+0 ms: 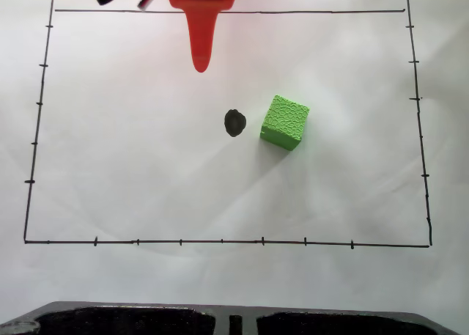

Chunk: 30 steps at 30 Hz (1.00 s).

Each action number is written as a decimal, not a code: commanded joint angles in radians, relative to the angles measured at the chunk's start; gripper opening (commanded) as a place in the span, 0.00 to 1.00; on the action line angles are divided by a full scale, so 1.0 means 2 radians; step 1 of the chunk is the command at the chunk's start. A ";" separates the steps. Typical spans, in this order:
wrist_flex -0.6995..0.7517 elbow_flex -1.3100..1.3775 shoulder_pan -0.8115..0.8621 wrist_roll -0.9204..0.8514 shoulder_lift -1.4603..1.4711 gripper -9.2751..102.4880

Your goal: Grasp the colored block, Place it on the black dot, and then return the arm to the default position.

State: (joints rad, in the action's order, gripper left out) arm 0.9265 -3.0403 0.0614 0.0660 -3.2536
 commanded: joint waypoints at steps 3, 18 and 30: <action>-0.003 0.003 0.000 -0.002 -0.008 0.08; -0.014 0.097 -0.025 0.055 0.110 0.08; 0.008 0.288 -0.070 0.193 0.347 0.08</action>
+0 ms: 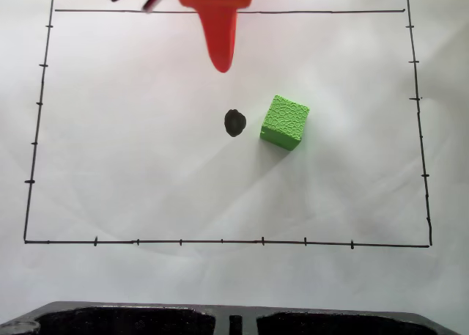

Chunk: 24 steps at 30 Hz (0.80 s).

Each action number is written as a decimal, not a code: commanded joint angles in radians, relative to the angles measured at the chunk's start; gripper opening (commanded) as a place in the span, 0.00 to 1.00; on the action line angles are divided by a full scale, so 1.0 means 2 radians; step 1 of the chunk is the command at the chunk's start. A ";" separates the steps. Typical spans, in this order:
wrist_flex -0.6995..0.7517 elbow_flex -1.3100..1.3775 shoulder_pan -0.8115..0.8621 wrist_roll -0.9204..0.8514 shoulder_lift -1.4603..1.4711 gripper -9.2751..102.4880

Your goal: Grasp the colored block, Place it on the black dot, and then return the arm to the default position.

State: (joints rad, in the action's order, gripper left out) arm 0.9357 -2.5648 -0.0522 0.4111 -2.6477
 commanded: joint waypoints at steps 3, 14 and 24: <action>0.021 0.098 -0.025 0.061 0.099 0.08; 0.085 0.183 -0.056 0.173 0.210 0.13; 0.164 0.299 -0.085 0.209 0.345 0.19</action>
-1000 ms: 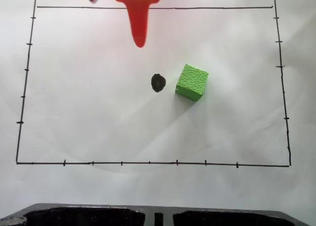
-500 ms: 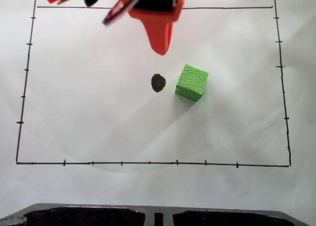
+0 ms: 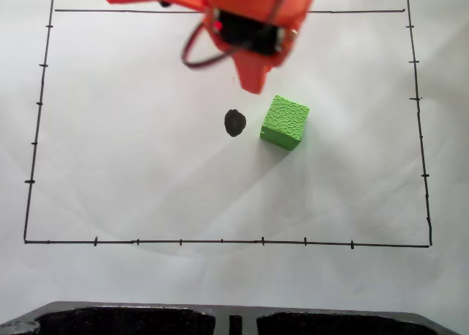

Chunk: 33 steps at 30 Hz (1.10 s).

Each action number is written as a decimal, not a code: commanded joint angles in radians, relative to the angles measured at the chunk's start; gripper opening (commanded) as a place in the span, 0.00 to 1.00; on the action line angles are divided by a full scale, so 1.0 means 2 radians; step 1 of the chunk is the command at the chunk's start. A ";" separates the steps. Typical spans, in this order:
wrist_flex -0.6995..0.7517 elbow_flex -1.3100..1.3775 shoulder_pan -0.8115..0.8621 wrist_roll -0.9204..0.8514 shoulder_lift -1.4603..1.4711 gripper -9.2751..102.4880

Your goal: Grasp the colored block, Place it on the black dot, and then return the arm to the default position.

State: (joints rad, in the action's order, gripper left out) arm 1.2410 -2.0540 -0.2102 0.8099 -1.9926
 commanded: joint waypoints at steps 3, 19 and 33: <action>0.039 0.071 -0.014 0.032 0.039 0.23; 0.041 0.097 -0.042 0.061 0.113 0.41; 0.017 0.118 -0.067 0.066 0.182 0.42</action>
State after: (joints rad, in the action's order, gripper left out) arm 1.2809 -1.8515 -0.3283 0.9388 -1.6276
